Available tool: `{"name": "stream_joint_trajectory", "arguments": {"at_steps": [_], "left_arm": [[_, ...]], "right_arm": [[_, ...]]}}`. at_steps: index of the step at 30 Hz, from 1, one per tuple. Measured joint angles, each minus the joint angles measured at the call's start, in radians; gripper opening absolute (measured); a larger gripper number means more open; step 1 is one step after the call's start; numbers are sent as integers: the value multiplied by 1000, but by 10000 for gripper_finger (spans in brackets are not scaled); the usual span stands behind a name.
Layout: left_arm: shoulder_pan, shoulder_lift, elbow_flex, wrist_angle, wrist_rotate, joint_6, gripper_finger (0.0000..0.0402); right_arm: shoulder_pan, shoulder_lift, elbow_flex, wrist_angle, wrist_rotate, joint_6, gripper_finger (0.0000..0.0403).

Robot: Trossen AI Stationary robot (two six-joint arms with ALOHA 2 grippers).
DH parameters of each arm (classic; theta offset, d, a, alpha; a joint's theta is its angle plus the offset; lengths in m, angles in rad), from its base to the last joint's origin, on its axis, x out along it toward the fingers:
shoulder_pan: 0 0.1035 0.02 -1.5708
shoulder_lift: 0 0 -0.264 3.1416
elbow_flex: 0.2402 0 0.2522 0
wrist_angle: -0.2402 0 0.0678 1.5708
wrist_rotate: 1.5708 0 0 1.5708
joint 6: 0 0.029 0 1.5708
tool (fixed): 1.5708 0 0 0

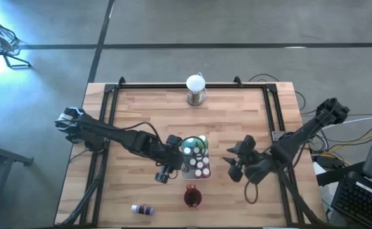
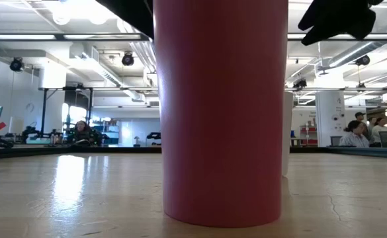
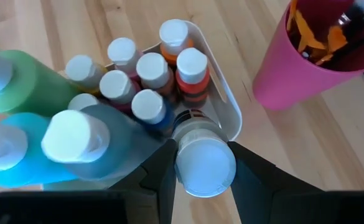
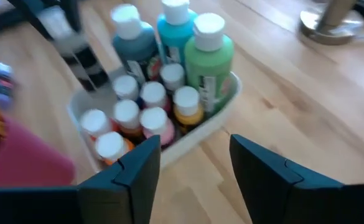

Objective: Pick & Place Paint Supplies
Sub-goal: Put the gray paint bottle into the white bin

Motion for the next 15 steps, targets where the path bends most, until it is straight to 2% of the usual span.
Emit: {"name": "stream_joint_trajectory", "arguments": {"at_steps": [6,15], "left_arm": [[0,21,15,6,23,16,126],[0,99,77,1,68,61,126]], "right_arm": [[0,-126,-179,272,0,-76,170],[-2,-188,-251,302,0,-83,145]]}}
